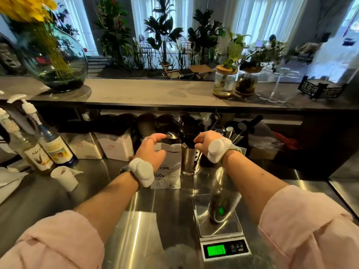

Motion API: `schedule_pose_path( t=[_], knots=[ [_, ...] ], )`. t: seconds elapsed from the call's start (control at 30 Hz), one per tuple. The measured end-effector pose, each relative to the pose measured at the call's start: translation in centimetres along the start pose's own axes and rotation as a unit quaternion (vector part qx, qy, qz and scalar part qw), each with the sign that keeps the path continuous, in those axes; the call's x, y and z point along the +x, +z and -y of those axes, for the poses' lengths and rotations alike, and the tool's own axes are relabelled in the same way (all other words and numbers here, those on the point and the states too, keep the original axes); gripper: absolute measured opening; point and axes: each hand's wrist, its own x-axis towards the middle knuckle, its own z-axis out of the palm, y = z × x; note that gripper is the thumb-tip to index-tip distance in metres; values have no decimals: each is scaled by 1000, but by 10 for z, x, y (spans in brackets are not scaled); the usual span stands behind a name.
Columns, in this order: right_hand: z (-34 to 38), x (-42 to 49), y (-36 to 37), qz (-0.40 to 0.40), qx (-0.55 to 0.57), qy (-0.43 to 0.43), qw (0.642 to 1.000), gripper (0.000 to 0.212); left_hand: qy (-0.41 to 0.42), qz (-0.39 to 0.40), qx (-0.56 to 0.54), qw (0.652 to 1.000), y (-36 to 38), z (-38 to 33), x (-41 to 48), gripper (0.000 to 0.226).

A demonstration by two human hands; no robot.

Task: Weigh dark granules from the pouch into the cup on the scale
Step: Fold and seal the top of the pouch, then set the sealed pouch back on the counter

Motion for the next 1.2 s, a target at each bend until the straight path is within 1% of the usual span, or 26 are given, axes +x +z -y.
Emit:
schedule_pose_path(
  t=[0.07,0.17,0.23,0.3,0.37,0.43,0.53,0.6,0.67,0.73,0.8,0.93,1.07,1.2],
  knots=[
    [-15,-16,-11,-21,0,7,1000,32,7,67,-31,997,16,-18,-17,48],
    [-43,-35,-24,-53,18,49,997,34,-22,167,-95,981,46,-34,-40,51],
    [-67,-48,-30,-67,52,94,992,38,-41,211,-89,973,69,-37,-54,55],
    [-86,-56,-29,-73,65,121,988,41,-50,232,-78,968,83,-34,-61,59],
    [-109,-70,-23,-38,71,138,987,44,-65,261,-100,958,98,-38,-73,65],
    [-125,-83,-6,25,86,124,988,51,-68,279,-140,948,110,-42,-84,70],
    [-132,-106,22,75,83,69,991,63,-81,258,-180,946,120,-39,-93,78],
    [-130,-118,33,98,129,30,986,71,-89,232,-187,950,123,-39,-95,79],
    [-126,-121,39,98,159,23,982,80,-94,199,-175,960,122,-39,-98,77],
    [-122,-119,41,91,148,27,984,85,-107,168,-165,966,117,-40,-101,73],
    [-112,-117,42,93,128,16,987,84,-106,150,-157,970,110,-38,-102,69],
    [-85,-110,50,92,116,-20,989,80,-114,141,-148,972,80,-29,-102,59],
    [-45,-101,73,112,114,-52,986,82,-134,119,-116,977,38,-1,-108,71],
    [-25,-100,91,122,113,-76,983,81,-148,101,-112,978,20,14,-120,67]
  ],
)
